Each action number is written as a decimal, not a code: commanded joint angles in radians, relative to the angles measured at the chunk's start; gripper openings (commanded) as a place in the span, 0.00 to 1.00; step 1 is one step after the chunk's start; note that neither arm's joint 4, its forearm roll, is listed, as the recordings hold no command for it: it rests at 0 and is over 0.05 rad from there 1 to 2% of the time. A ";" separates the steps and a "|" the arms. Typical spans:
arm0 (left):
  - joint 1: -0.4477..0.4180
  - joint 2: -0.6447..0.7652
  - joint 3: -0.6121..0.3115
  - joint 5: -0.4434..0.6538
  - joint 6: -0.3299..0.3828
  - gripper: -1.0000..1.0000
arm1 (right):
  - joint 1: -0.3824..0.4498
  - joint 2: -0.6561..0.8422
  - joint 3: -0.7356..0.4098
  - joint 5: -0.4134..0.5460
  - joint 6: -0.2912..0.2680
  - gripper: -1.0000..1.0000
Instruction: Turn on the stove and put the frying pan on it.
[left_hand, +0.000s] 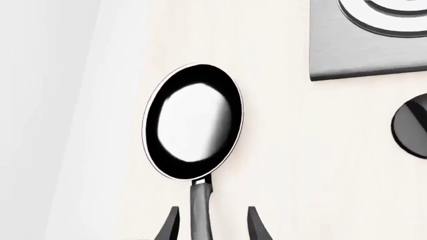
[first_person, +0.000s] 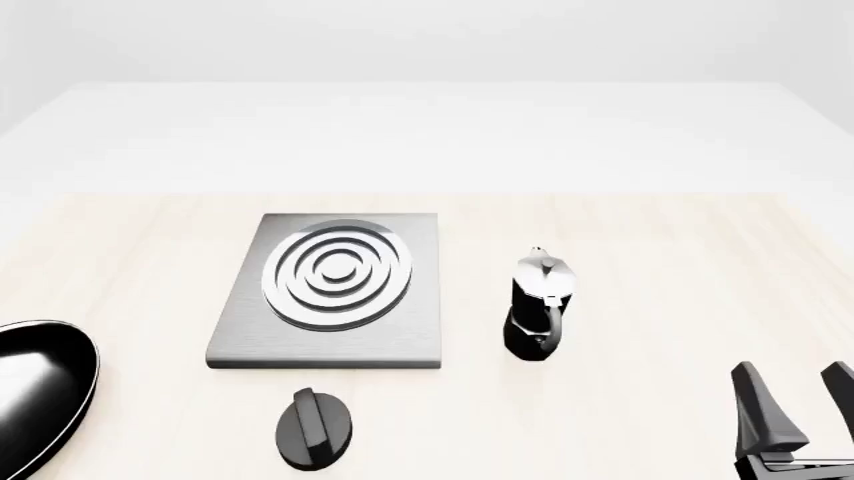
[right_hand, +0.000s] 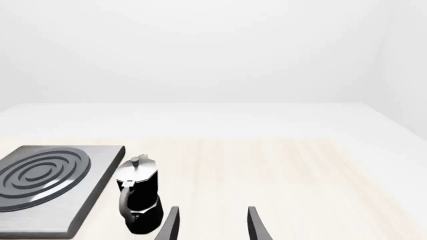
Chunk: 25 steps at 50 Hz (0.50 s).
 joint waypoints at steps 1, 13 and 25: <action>0.028 0.012 0.039 -0.040 -0.004 1.00 | 0.000 0.000 0.000 0.000 0.000 1.00; 0.046 0.016 0.085 -0.071 -0.006 1.00 | 0.000 0.000 0.000 0.000 0.000 1.00; 0.075 0.031 0.120 -0.108 -0.004 1.00 | 0.000 0.000 0.000 0.000 0.000 1.00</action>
